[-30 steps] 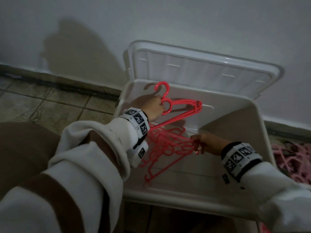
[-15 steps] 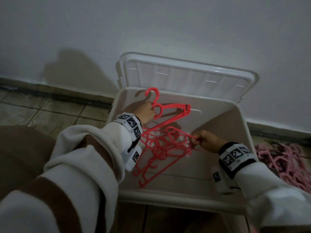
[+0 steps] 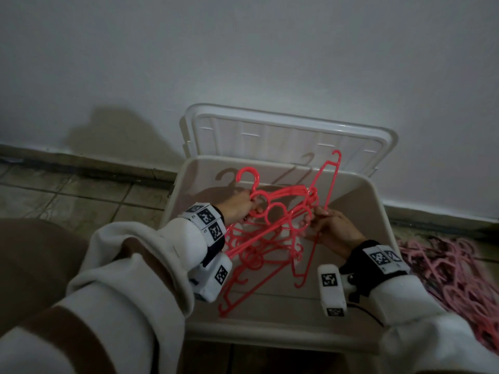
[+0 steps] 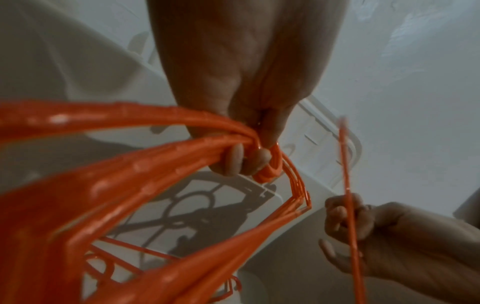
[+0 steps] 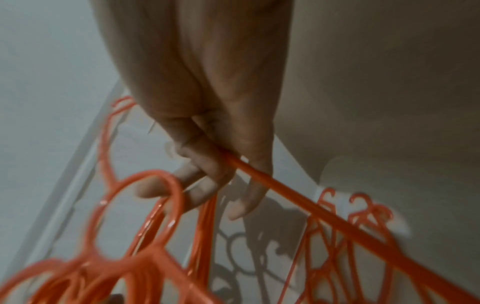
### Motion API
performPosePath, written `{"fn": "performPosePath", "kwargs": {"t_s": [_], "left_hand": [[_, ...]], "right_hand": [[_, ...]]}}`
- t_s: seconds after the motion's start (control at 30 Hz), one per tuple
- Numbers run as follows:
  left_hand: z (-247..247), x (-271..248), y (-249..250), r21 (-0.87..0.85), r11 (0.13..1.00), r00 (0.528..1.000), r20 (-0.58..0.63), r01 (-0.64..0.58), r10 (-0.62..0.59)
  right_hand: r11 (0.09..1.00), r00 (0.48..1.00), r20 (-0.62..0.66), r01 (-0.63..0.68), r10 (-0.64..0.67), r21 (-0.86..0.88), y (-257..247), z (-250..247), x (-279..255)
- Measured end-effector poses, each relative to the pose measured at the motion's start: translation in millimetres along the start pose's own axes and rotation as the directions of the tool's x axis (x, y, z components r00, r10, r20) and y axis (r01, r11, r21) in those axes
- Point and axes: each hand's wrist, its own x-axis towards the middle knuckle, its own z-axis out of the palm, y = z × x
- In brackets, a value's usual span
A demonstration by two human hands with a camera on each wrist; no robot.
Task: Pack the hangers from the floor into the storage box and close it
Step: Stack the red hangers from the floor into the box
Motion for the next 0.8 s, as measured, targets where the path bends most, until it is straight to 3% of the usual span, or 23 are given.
{"fn": "performPosePath", "kwargs": {"t_s": [0.17, 0.3, 0.43, 0.5, 0.57, 0.67, 0.8], "left_hand": [[8, -8, 6, -0.018, 0.999, 0.998, 0.046, -0.037, 0.037], [14, -12, 10, -0.037, 0.999, 0.999, 0.021, 0.037, -0.036], [14, -13, 8, -0.140, 0.990, 1.000, -0.015, 0.020, -0.022], [15, -9, 5, -0.160, 0.987, 0.999, -0.042, 0.001, -0.008], [18, -10, 5, -0.177, 0.984, 0.999, -0.033, -0.010, 0.005], [19, -12, 8, -0.170, 0.985, 0.999, -0.047, -0.036, 0.028], [18, -14, 9, -0.089, 0.995, 0.994, -0.097, -0.050, 0.042]], "right_hand": [[0.979, 0.990, 0.012, -0.142, 0.142, 0.147, 4, 25, -5], [0.972, 0.981, -0.123, -0.121, 0.148, 0.202, 10, 49, 1], [0.970, 0.960, -0.234, -0.098, 0.151, 0.222, 13, 63, 0], [0.979, 0.952, -0.253, -0.140, 0.175, 0.149, 15, 65, -1], [0.971, 0.944, -0.252, -0.233, 0.212, -0.059, 17, 66, -2], [0.896, 0.940, -0.236, -0.315, 0.247, -0.313, 16, 64, -6], [0.783, 0.920, -0.233, -0.390, 0.314, -0.484, 9, 60, -12]]}}
